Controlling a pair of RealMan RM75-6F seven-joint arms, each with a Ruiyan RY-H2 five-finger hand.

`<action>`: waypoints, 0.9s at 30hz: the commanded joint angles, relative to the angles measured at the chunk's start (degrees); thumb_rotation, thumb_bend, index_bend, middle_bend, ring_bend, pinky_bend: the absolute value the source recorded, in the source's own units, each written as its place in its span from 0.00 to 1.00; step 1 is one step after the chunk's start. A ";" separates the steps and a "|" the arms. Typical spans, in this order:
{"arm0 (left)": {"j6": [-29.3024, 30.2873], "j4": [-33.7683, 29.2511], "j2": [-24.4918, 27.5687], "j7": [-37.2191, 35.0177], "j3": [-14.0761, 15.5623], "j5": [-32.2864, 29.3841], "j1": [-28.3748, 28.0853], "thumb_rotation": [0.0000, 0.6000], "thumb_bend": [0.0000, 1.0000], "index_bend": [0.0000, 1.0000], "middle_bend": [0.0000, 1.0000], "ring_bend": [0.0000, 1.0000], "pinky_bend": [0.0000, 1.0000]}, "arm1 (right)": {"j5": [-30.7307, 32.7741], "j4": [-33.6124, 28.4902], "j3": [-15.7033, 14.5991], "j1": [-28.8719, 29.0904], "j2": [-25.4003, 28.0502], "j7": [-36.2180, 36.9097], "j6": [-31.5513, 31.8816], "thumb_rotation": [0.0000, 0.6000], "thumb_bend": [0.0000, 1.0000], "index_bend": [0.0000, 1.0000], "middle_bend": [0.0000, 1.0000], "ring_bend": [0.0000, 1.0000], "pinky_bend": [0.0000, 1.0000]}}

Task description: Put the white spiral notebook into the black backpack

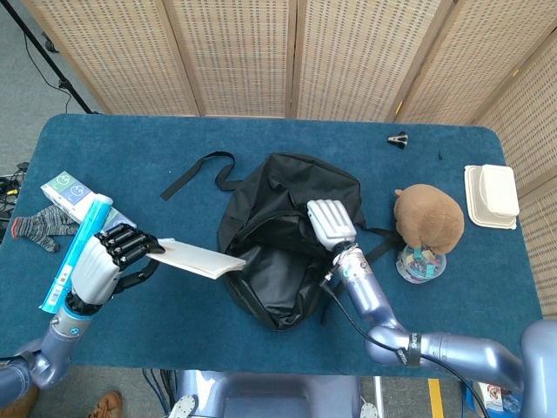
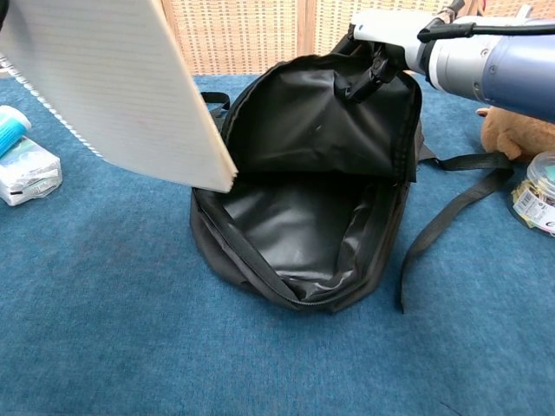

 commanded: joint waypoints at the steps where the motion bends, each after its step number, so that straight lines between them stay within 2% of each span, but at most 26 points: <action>1: 1.47 1.58 -3.00 -1.18 -0.38 1.79 -1.67 1.00 0.57 0.81 0.64 0.57 0.59 | 0.37 -0.44 0.17 0.21 0.63 0.53 -0.28 1.00 0.65 0.59 0.61 0.56 0.73; 10: 5.80 13.67 -13.92 -3.72 -1.77 4.35 -6.77 1.00 0.56 0.81 0.64 0.56 0.59 | 3.22 -2.82 0.53 0.11 4.35 3.92 -3.37 1.00 0.65 0.59 0.61 0.57 0.73; 16: 5.26 22.74 -20.67 -5.44 -1.79 3.76 -9.95 1.00 0.55 0.81 0.64 0.56 0.59 | 5.25 -4.09 0.56 0.02 7.31 6.52 -6.30 1.00 0.65 0.60 0.62 0.57 0.73; 21: 3.78 31.21 -26.21 -6.71 -0.89 2.92 -11.92 1.00 0.55 0.81 0.64 0.55 0.59 | 6.39 -4.50 -0.30 0.27 9.47 7.47 -8.07 1.00 0.65 0.60 0.62 0.57 0.73; 27: 2.92 35.85 -29.22 -10.24 1.33 1.48 -11.27 1.00 0.55 0.81 0.64 0.55 0.59 | 6.76 -4.36 -1.25 0.76 10.95 8.25 -8.15 1.00 0.65 0.60 0.62 0.57 0.73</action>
